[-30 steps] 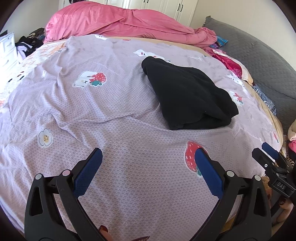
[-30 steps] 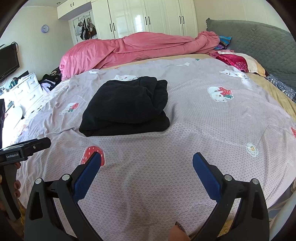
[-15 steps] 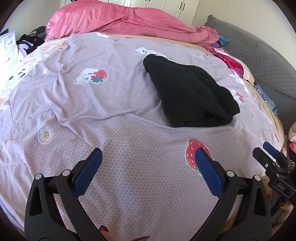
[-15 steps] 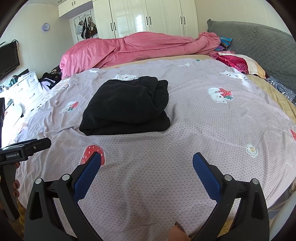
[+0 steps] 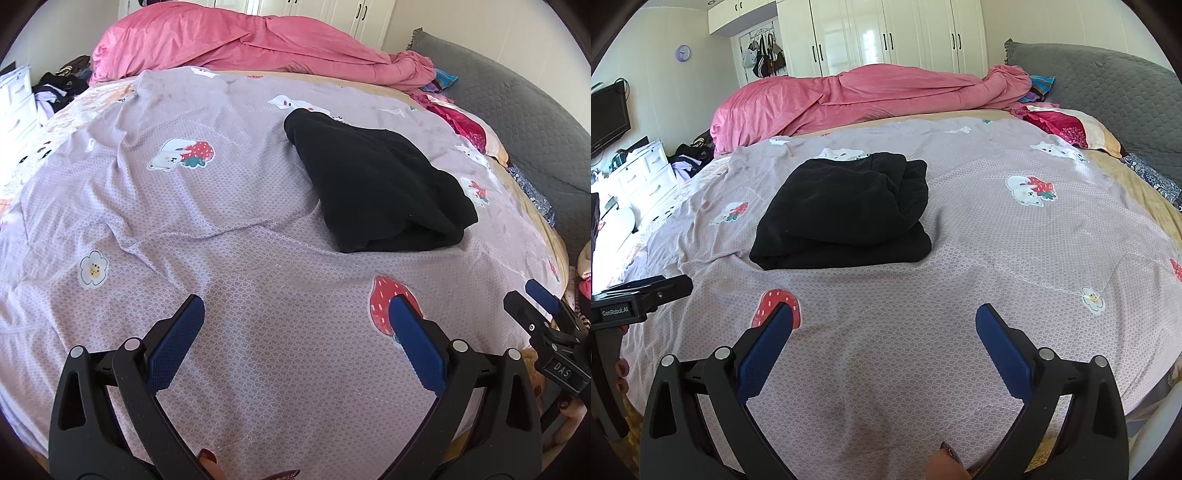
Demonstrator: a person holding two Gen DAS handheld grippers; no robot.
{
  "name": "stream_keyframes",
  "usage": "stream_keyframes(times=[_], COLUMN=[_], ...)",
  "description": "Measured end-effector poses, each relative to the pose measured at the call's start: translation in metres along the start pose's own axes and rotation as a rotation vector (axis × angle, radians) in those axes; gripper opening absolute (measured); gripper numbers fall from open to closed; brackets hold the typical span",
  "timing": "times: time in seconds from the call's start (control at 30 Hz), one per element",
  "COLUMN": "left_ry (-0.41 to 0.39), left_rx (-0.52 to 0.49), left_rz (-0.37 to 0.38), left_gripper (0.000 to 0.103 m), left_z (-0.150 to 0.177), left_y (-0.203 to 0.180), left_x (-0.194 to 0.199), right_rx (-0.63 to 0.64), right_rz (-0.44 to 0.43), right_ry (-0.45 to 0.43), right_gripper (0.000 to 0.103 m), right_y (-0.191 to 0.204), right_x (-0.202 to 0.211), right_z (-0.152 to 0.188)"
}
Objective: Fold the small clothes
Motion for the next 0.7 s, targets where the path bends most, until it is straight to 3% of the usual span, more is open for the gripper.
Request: stream_keyframes(times=[0.7], left_ry=[-0.001], left_rx=[0.000], left_rz=[-0.016], left_gripper=[0.094], left_z=[0.0014], left_y=[0.0002], left_x=[0.0042], right_rx=[-0.003], right_rz=[0.005], right_ry=[-0.003], right_gripper=[0.099], right_y=[-0.0024], right_x=[-0.0005], right_z=[-0.0001])
Point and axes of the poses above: each gripper's, at about its wrist camera, not at the fingertips, and x roughly against the way its jaws point, y to its left, z to its underside, the point moved 2 cm from there along -x, roughly the way its jaws point, and after that the axes turned 8 degrees about y, right-handed, at the moved point
